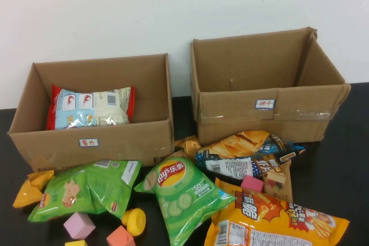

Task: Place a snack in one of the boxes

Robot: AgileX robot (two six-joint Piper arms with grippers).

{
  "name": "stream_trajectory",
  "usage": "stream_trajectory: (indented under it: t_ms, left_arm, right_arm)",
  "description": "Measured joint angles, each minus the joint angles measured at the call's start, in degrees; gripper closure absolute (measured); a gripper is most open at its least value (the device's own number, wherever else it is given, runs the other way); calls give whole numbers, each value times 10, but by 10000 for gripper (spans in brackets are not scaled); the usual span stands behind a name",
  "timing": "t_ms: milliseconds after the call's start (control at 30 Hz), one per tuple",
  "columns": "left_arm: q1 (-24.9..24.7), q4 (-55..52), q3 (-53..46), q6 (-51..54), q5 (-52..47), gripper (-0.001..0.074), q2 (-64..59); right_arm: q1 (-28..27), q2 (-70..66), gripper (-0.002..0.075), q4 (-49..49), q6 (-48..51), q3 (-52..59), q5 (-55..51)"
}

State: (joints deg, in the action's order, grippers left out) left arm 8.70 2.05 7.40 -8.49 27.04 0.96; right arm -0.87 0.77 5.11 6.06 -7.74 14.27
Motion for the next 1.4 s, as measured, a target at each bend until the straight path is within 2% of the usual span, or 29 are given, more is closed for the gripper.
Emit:
stream_trajectory:
  t_ms: [100,267,500,633,800,933,1000,1233,1400]
  left_arm:
    - [0,-20,57,-59,-148,738,-14]
    - [0,-28,81,-132,-292,738,-65]
    - [0,-27,60,-141,-326,738,-70]
    - [0,-27,35,-142,-331,738,-70]
    - [0,-12,10,-162,-359,738,-70]
    - [0,26,22,-172,-454,738,-91]
    - [0,59,54,-152,-527,738,-119]
    - [0,178,192,78,-713,738,-278]
    - [0,254,231,140,-717,738,-408]
  right_arm:
    - [0,-9,727,0,30,-61,-102]
    - [0,-118,727,-1,44,-123,-253]
    - [0,-294,727,-37,45,-127,-339]
    - [0,-369,727,-58,47,-127,-348]
    - [4,-406,727,-91,63,-127,-348]
    - [30,-409,727,-140,131,-127,-349]
    - [47,-409,727,-165,169,-128,-359]
    - [94,-409,727,-217,250,-128,-384]
    - [97,-415,727,-240,255,-128,-384]
